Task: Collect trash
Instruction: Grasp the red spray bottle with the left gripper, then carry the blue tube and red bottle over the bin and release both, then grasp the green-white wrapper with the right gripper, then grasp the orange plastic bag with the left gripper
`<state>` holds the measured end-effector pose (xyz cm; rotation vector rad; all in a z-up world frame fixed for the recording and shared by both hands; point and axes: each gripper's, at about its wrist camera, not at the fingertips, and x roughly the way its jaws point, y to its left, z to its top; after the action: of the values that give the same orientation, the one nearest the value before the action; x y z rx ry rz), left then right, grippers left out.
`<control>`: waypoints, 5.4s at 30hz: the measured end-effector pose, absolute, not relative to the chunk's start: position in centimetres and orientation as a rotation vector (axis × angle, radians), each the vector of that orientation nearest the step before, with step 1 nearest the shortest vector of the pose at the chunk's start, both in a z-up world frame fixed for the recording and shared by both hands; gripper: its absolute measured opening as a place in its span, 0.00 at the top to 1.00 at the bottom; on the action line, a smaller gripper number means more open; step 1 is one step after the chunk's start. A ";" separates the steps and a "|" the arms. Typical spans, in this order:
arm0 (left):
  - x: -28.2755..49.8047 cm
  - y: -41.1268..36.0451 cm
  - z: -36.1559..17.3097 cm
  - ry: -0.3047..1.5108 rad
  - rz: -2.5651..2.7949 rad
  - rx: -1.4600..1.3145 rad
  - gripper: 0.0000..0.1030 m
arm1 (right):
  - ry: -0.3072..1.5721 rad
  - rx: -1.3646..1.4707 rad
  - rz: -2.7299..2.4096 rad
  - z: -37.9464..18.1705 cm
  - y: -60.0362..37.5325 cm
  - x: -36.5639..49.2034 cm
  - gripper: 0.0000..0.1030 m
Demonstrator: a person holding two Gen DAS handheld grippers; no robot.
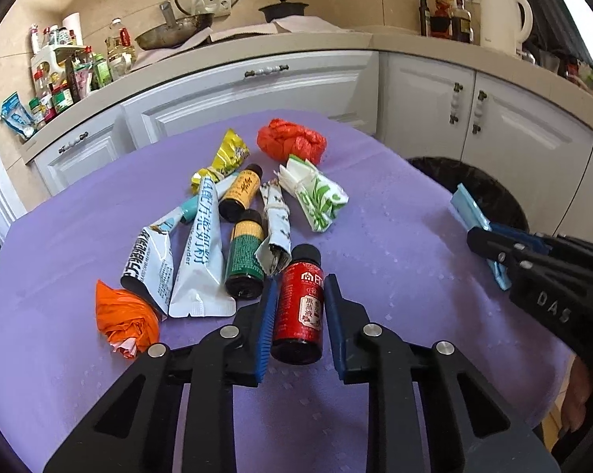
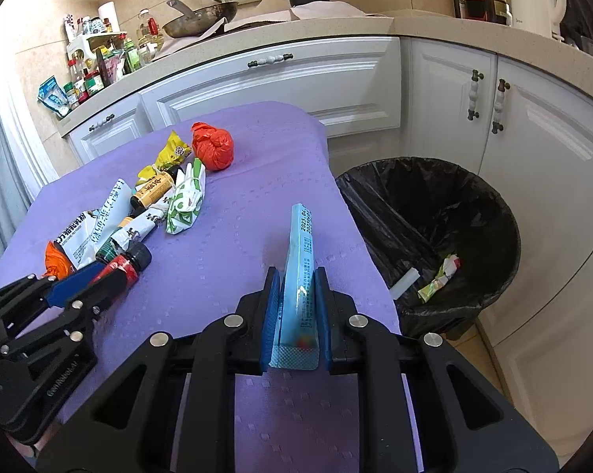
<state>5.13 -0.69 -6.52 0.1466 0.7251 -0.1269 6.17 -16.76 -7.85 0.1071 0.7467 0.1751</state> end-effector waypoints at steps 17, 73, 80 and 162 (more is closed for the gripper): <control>5.6 -2.3 -2.4 0.590 -0.164 0.096 0.76 | 0.677 0.113 0.108 -5.4 -19.6 6.4 0.83; 17.0 -14.7 -4.0 0.637 -0.250 0.130 0.51 | 0.658 0.150 -0.094 -7.3 -29.9 14.3 0.67; 15.2 -11.9 -3.4 0.641 -0.218 0.121 0.51 | 0.665 0.155 -0.052 -6.7 -27.7 13.2 0.67; 3.6 8.9 -3.7 0.716 0.169 -0.030 0.43 | 0.784 0.055 0.231 -7.0 -13.4 8.1 0.74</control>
<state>3.65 8.91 -3.74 -0.0304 0.7162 0.1691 8.10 -13.44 -7.01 0.0555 0.7843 0.2313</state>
